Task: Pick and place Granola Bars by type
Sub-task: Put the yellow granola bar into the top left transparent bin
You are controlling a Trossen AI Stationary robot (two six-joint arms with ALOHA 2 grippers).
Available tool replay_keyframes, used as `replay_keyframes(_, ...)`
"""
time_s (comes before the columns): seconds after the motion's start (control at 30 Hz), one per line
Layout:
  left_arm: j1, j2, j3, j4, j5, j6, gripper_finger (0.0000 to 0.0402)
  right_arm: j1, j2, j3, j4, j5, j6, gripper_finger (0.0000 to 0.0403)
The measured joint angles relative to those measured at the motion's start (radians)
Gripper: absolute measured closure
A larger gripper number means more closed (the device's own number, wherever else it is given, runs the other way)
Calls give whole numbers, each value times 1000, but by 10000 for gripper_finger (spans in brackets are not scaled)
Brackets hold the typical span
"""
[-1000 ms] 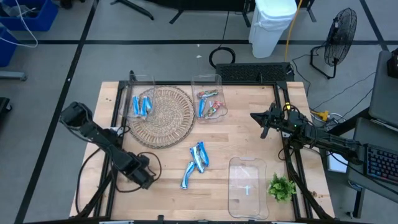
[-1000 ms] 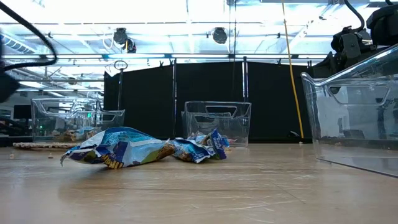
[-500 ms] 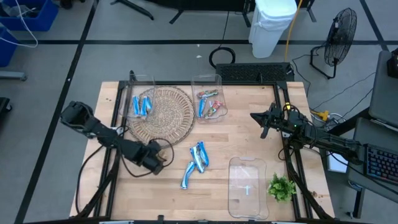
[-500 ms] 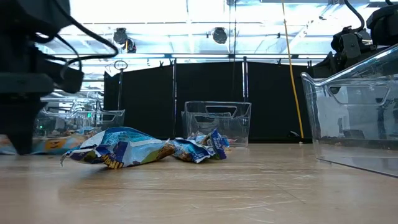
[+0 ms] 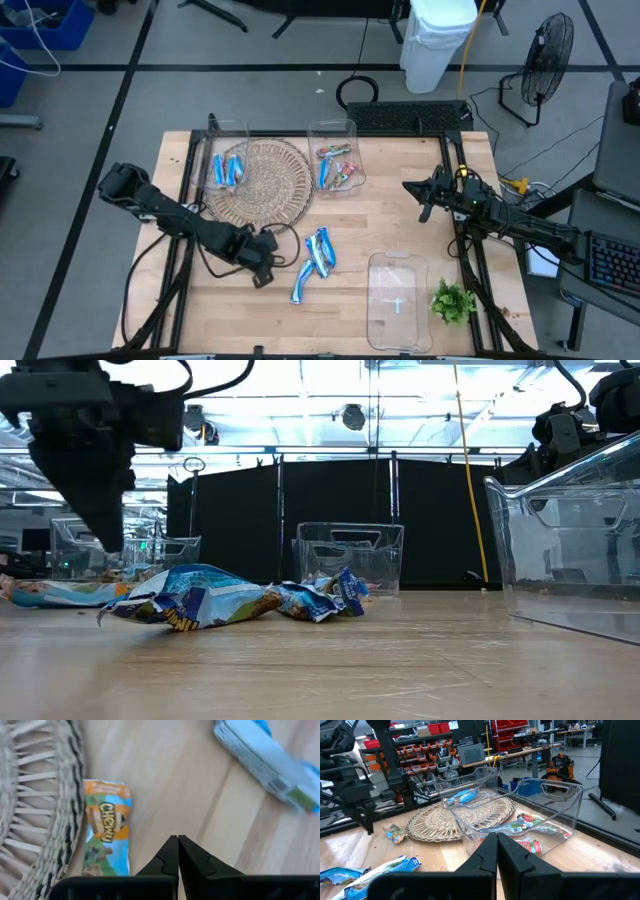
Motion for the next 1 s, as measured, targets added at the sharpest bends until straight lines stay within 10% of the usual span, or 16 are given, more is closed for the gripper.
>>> replay_keyframes(0.63,63,4,-3,-105,-120,156,222,0,0,0,0,0,0,403)
replay_keyframes(1.0,68,135,-3,-122,-90,158,211,0,0,0,0,0,0,403)
